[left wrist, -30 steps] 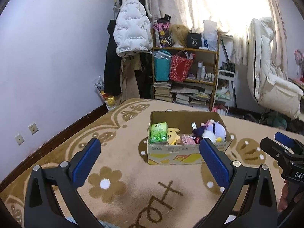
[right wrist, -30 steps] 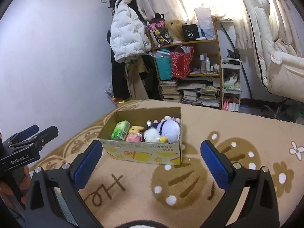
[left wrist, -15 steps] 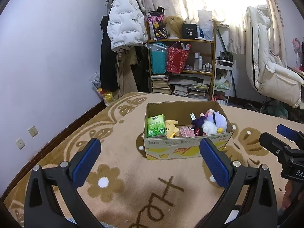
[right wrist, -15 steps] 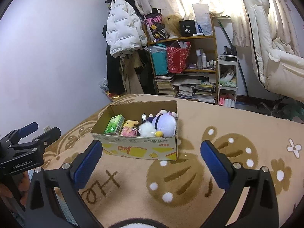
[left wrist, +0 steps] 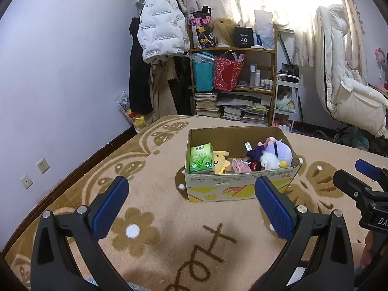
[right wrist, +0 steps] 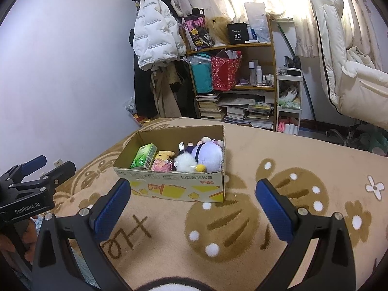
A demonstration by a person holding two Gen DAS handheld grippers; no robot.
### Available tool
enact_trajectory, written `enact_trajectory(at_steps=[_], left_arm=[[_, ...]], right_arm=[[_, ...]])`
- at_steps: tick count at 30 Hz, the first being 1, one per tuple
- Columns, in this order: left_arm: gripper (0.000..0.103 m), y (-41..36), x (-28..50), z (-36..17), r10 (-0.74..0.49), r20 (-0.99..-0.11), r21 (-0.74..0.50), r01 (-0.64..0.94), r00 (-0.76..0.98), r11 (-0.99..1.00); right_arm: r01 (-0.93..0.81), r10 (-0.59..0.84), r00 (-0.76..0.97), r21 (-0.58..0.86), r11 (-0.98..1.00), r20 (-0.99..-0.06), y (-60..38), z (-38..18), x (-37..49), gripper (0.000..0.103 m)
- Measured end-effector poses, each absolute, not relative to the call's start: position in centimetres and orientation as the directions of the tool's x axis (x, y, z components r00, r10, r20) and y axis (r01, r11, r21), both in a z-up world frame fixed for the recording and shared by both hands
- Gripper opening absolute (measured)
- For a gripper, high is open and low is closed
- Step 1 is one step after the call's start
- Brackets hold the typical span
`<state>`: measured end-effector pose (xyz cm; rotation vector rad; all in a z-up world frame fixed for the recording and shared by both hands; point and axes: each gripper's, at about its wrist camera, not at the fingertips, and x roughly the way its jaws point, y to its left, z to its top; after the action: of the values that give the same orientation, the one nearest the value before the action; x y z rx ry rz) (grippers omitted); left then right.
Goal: Organize soft objects
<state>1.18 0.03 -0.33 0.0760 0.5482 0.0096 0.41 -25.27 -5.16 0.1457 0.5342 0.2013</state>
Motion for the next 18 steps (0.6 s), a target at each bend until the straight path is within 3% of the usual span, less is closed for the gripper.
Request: enact_trajectory(at_steps=[18], left_arm=[[0.103,0.50,1.08,-0.39,0.031,-0.538,0.055,-0.002,0.842,0.998]], right_arm=[[-0.149,0.219,0.838,0.177,0.973,-0.499,-25.29,-5.02,0.56,0.103]])
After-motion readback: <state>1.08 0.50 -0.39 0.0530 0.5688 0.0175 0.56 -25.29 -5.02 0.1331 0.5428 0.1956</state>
